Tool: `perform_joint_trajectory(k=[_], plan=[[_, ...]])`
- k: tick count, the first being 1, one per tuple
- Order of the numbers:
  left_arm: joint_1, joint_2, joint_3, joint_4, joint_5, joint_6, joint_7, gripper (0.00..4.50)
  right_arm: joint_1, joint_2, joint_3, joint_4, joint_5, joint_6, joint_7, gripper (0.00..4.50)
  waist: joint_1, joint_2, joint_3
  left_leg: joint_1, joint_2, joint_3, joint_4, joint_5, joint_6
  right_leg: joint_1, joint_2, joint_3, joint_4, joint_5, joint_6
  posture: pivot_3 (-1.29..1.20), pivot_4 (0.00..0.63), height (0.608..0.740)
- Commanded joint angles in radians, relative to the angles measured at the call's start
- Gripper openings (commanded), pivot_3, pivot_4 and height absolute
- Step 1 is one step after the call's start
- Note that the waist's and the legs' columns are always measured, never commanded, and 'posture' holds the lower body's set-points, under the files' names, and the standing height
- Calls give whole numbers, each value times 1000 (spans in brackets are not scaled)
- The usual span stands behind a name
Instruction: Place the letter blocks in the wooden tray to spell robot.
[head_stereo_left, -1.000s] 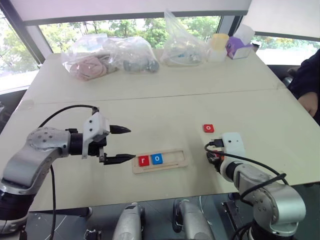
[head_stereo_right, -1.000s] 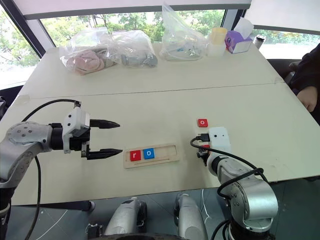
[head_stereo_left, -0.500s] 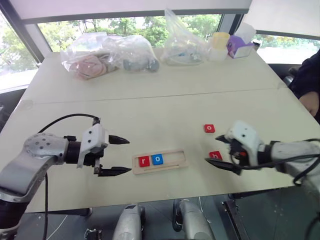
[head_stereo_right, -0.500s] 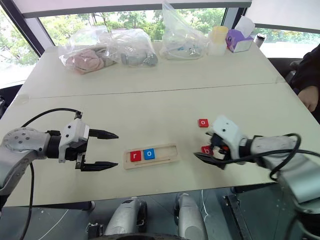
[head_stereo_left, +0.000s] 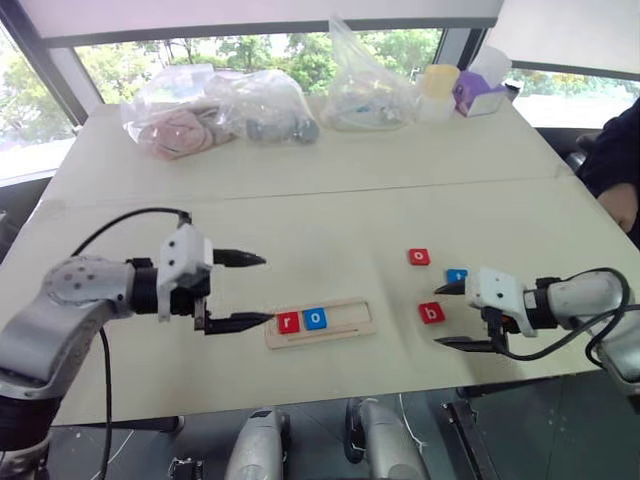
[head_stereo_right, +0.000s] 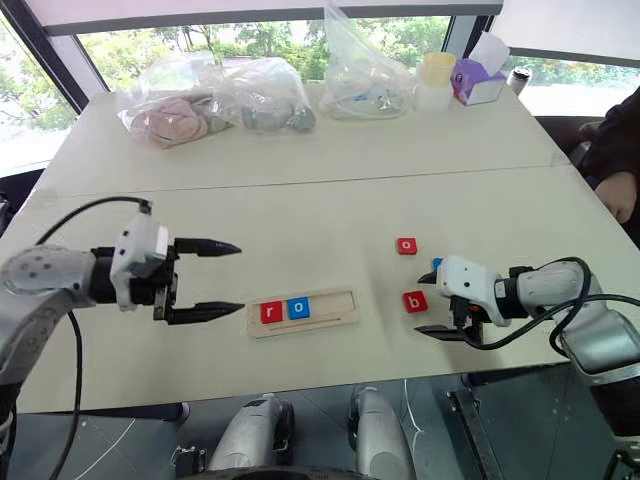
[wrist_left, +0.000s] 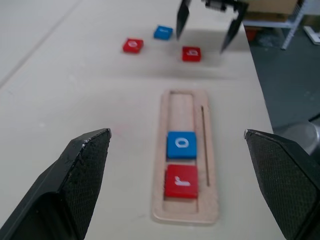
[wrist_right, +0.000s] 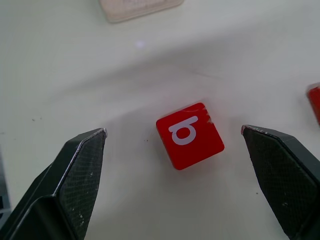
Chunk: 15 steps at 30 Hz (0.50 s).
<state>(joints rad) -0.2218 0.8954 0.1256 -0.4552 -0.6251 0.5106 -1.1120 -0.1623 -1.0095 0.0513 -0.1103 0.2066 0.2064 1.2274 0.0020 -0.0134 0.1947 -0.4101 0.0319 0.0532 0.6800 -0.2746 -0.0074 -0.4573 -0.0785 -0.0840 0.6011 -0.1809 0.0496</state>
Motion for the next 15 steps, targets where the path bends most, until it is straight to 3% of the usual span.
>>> perform_joint_trajectory(k=[1, 10, 13, 15], plan=[[-10, 1, 31, -40, -39, 19, 20, 4500, -35, 13, 3, 22, -4, -24, 12, 4446, 3, 0, 0, 0, 0, 1, 0, 0, 0, 0, 0, 0, 0, 0, 0, 0, 150, 740], [7, -2, 16, -56, -23, 13, 42, 4500, -112, 72, 48, 140, -41, -63, 10, 4446, 12, 0, 0, 1, 0, 0, 3, 0, 0, 1, 0, 0, 2, 1, 0, 0, 150, 740], [10, 0, 11, -59, -16, 8, 44, 4500, -122, 72, 62, 166, -56, -78, 25, 3616, 11, 0, 0, 1, 0, 0, 3, 0, 0, 1, 0, 0, 2, 1, 0, 0, 150, 740], [7, 3, 11, -57, -15, 9, 44, 4500, -125, 67, 65, 177, -60, -80, 37, 2610, 11, 0, 0, 1, 0, 0, 3, 0, 0, 1, 0, 0, 3, 1, 0, 0, 150, 740]])
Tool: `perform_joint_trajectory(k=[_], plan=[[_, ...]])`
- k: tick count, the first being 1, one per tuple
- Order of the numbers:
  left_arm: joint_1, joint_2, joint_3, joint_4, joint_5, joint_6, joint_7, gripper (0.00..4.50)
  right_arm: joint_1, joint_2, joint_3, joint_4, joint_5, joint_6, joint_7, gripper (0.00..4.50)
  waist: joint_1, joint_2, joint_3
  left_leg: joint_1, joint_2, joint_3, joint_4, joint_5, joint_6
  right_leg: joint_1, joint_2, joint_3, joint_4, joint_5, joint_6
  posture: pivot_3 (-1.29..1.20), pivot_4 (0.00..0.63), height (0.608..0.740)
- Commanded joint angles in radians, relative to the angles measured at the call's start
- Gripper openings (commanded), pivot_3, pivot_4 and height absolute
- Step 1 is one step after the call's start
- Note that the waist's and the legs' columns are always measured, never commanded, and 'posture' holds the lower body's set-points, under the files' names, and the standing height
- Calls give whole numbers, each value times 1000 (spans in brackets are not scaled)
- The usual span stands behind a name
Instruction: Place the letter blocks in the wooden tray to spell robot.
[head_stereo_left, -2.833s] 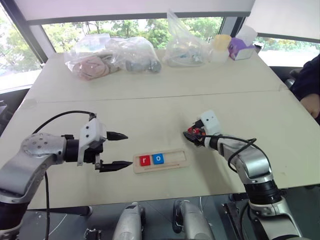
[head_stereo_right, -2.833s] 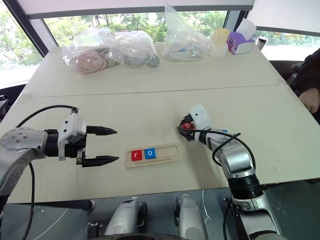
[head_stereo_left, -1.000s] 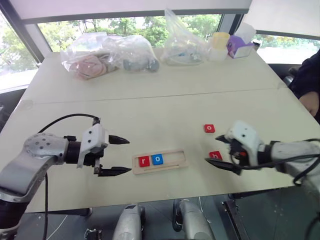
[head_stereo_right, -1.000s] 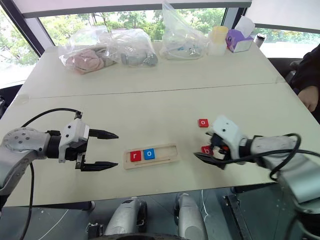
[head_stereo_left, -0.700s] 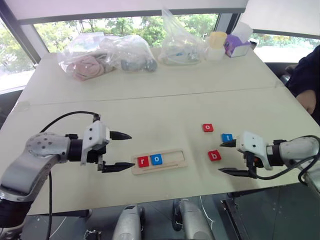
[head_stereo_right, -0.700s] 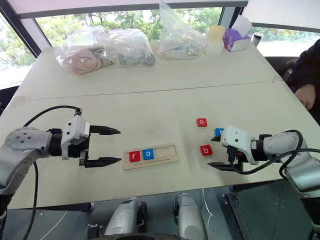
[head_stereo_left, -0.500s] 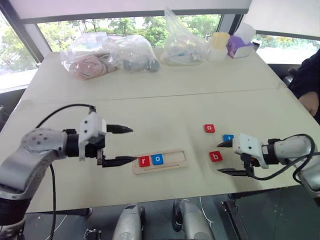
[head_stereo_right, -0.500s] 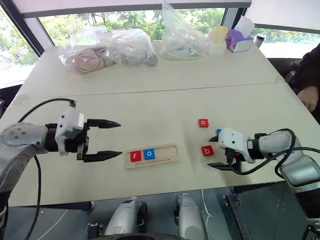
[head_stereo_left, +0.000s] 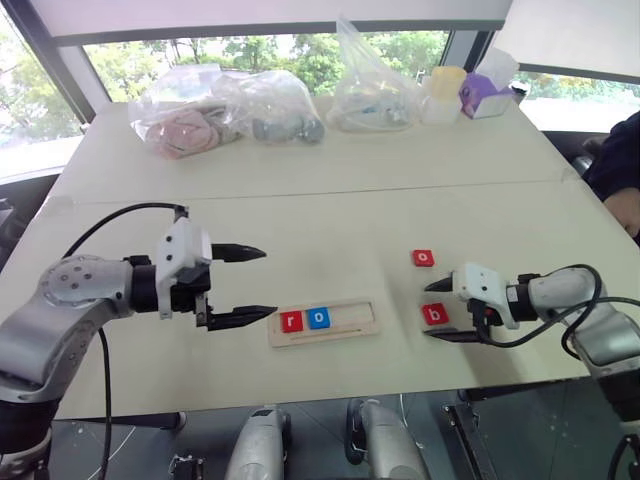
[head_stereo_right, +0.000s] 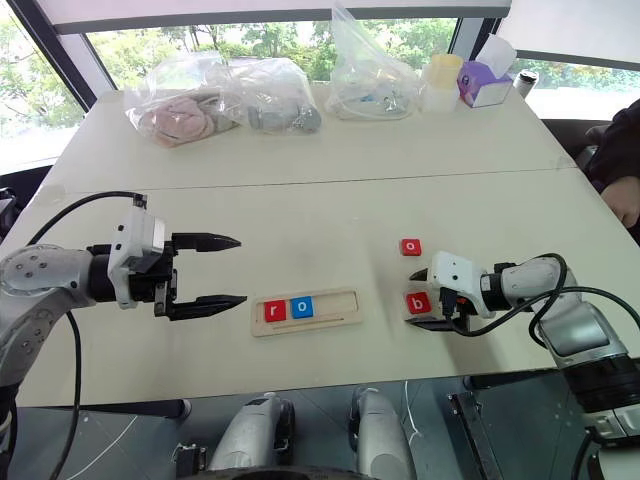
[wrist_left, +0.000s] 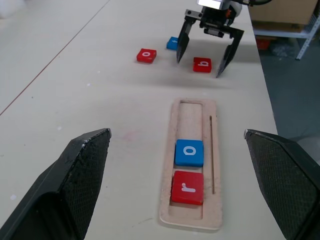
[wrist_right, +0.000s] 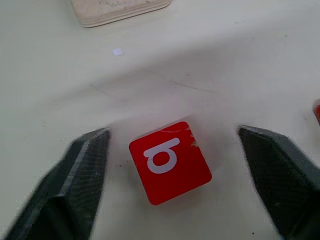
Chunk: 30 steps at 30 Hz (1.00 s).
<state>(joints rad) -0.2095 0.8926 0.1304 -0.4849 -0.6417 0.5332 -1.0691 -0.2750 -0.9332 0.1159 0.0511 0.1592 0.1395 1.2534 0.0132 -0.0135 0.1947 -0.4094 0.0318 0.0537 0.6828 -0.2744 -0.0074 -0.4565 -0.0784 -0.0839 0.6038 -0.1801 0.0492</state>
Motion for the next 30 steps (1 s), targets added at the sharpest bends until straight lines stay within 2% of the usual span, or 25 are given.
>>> perform_joint_trajectory(k=[1, 3, 15, 21, 30], plan=[[-6, 6, 6, -27, 2, -14, 1, 4500, -12, -13, 1, 21, -15, -16, 17, 2050, 0, 0, 0, 0, 0, 0, 0, 0, 0, 0, 0, 0, 0, 0, 0, 0, 150, 740], [-7, 7, 7, -26, 3, -13, 1, 4500, -12, -18, -3, 33, -19, -27, 24, 1123, 0, 0, 0, 1, 0, 0, 0, 0, 0, 0, 0, 0, 1, 0, 0, 0, 150, 740], [-18, -9, -21, -16, 30, -32, 4, 4500, -59, 13, -16, 12, 29, 40, 31, 1143, 0, 0, 0, 2, 0, 0, 1, 0, 0, 2, 0, 0, 2, 0, 0, 0, 150, 740], [-20, -14, -28, -12, 38, -47, 4, 4500, -96, 57, 30, 4, -10, 22, 24, 4048, -1, 0, 0, 2, 0, 0, 1, 0, 0, 0, 0, 0, 6, 0, 0, 0, 150, 740], [-16, -11, -28, -11, 45, -58, 2, 4500, -86, 10, 31, 87, -42, -41, 62, 4048, 1, 0, 0, 2, 0, 0, 2, 1, -1, 0, 0, 1, 8, 0, 0, 0, 150, 740]])
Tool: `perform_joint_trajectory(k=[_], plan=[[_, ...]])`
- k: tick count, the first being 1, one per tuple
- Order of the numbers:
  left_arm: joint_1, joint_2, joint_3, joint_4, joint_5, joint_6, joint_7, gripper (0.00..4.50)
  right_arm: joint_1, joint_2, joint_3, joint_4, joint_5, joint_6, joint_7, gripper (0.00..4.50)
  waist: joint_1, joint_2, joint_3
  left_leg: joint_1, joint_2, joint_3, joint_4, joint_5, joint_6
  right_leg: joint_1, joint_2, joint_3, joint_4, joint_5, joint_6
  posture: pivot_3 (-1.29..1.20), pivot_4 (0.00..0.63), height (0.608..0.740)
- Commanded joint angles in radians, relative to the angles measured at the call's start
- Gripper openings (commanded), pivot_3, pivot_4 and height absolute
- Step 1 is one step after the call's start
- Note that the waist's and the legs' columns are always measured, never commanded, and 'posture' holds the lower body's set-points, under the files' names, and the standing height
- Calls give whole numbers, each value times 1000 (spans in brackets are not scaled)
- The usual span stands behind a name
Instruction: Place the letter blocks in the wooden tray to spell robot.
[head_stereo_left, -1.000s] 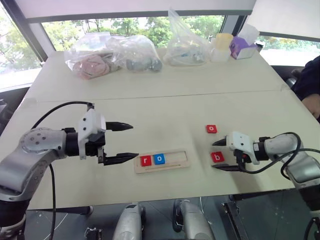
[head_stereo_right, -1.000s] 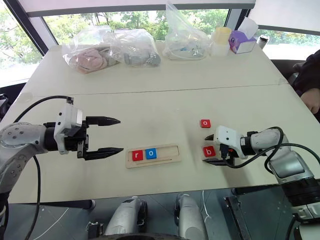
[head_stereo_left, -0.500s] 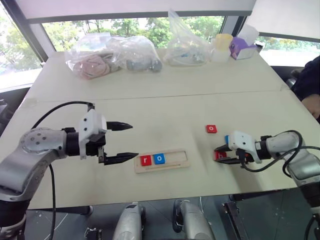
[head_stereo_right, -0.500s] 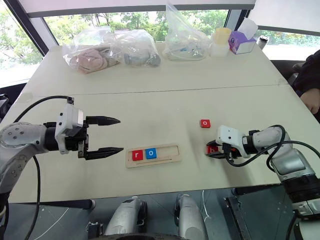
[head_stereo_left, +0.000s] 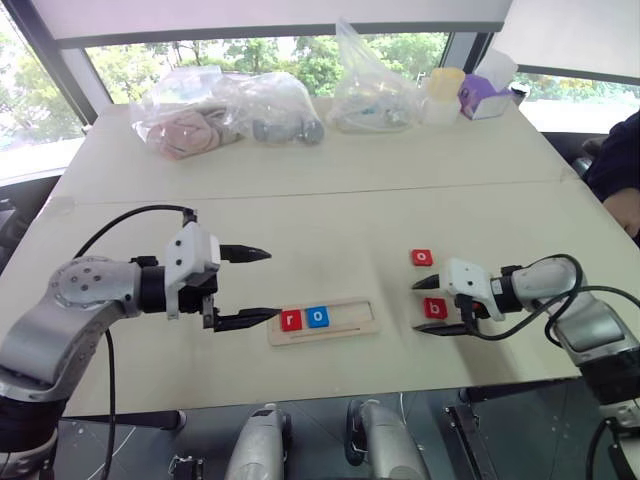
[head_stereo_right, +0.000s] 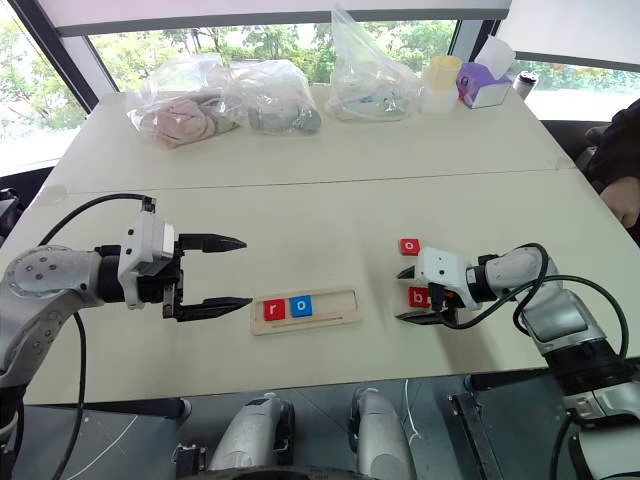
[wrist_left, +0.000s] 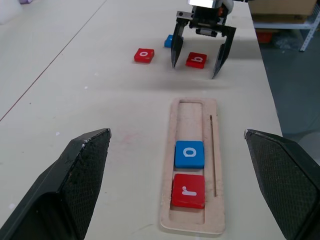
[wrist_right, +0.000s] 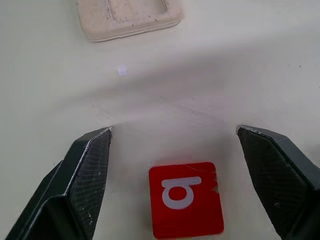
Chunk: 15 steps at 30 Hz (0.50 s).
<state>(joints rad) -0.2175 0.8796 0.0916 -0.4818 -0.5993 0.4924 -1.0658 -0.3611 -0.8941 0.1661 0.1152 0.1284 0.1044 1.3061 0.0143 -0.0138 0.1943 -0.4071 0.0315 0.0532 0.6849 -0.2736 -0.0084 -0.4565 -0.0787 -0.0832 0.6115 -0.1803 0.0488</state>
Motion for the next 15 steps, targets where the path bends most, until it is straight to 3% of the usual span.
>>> perform_joint_trajectory(k=[1, 15], plan=[[-8, 2, 11, -14, 2, -17, -1, 4500, -1, -32, -21, 29, -12, -11, 11, 4048, 0, 0, 0, 0, 0, 0, 0, 0, 0, 0, 0, 0, 0, 0, 0, 0, 150, 740], [-11, -1, 2, 5, 18, -41, -15, 4500, 26, -51, -60, 68, 3, 13, 6, 4048, 0, 0, 0, 0, 0, 0, 0, 0, 0, 1, 0, 0, 0, 0, 0, 0, 150, 740]])
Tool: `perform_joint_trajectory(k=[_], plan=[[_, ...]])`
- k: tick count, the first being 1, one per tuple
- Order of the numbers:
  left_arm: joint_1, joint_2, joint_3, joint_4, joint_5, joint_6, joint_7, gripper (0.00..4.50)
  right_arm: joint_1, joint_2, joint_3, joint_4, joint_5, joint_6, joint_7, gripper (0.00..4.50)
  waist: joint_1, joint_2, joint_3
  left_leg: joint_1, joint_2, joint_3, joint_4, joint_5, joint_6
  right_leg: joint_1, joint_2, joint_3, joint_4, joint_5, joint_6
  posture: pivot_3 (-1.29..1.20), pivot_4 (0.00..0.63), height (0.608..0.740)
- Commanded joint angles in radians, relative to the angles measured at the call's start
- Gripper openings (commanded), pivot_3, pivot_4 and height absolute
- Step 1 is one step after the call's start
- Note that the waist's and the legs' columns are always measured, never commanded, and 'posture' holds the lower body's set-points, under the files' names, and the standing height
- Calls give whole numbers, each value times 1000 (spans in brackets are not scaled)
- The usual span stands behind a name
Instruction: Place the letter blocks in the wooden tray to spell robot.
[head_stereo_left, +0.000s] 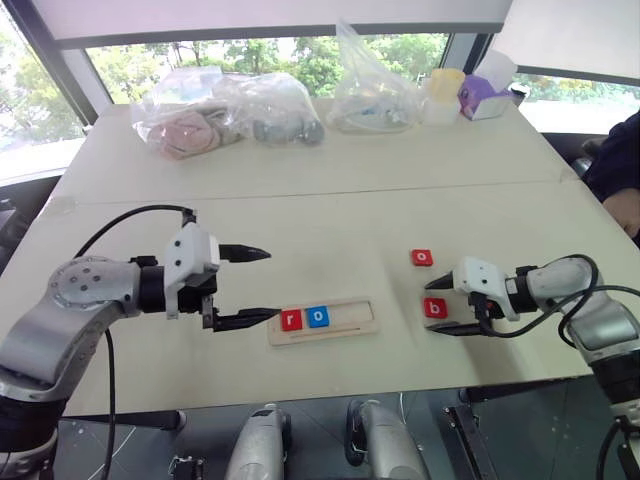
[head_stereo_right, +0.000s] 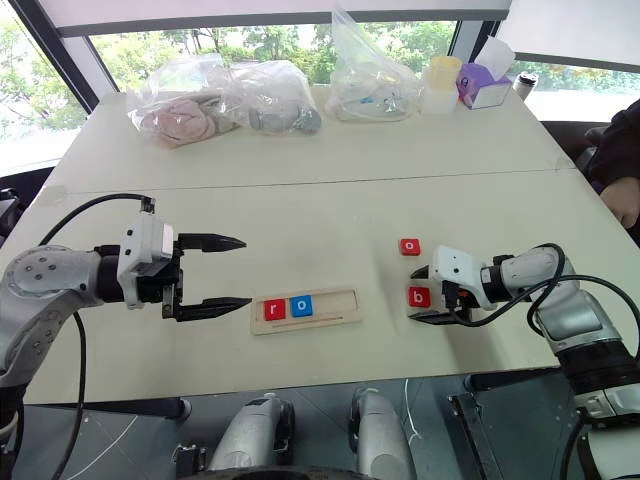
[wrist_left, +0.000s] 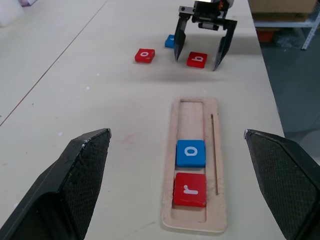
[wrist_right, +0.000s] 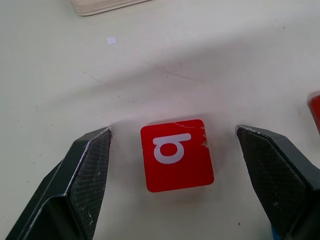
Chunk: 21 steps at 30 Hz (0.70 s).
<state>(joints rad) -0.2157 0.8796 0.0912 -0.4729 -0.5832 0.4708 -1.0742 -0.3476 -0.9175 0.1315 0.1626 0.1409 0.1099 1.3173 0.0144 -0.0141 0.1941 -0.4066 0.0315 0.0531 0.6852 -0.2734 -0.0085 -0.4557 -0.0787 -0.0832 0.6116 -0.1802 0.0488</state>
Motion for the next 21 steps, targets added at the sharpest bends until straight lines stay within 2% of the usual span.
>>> perform_joint_trajectory(k=[1, 2, 4, 6, 9, 12, 16, 21], plan=[[-15, -1, 2, -2, 4, -21, -8, 4500, 13, -30, -27, 25, -12, 5, -7, 4048, 0, 0, 0, 0, 0, 0, 0, 0, 0, 0, 0, 0, 0, 0, 0, 0, 150, 740], [-16, -2, 1, 0, 6, -22, -10, 4500, 14, -31, -29, 29, -12, 3, -8, 4048, 0, 0, 0, 0, 0, 0, 0, 0, 0, 0, 0, 0, 0, 0, 0, 0, 150, 740], [-16, -3, 0, 1, 9, -24, -12, 4500, 16, -33, -32, 32, -11, 4, -9, 3531, 0, 0, 0, 0, 0, 0, 0, 0, 0, 0, 0, 0, 0, 0, 0, 0, 150, 740], [-20, -4, -2, 7, 11, -26, -13, 4500, 11, -30, -34, 36, -11, 5, -9, 2776, -1, -1, 0, 0, 0, 0, 0, 0, 0, 0, 0, 0, 0, 0, 0, 0, 150, 740], [-24, -5, -5, 12, 15, -29, -15, 4500, 5, -23, -39, 24, -2, 18, -8, 1265, -1, -1, 0, 1, 0, 0, 0, 0, 0, 1, 0, 0, 0, 0, 0, 0, 150, 740], [-26, -7, -6, 15, 17, -31, -15, 4500, 2, -18, -45, -27, 20, 58, -5, 1150, -1, -1, 0, 1, 0, 0, 0, 0, 0, 1, 0, 0, 0, 0, 0, 0, 150, 740], [-22, -6, -7, 14, 15, -34, -18, 4500, -23, 11, -38, -213, 95, 168, -2, 1150, -3, 0, 0, 1, 0, 0, 0, 0, 0, 0, 0, 0, 1, 0, 0, 0, 150, 740], [-14, -3, -26, 13, 31, -50, -30, 4500, -103, 94, 55, -335, 93, 249, -21, 1150, -3, 0, 0, 1, 1, 0, 0, 0, 0, -1, 1, 0, 2, 0, 0, 0, 150, 740]])
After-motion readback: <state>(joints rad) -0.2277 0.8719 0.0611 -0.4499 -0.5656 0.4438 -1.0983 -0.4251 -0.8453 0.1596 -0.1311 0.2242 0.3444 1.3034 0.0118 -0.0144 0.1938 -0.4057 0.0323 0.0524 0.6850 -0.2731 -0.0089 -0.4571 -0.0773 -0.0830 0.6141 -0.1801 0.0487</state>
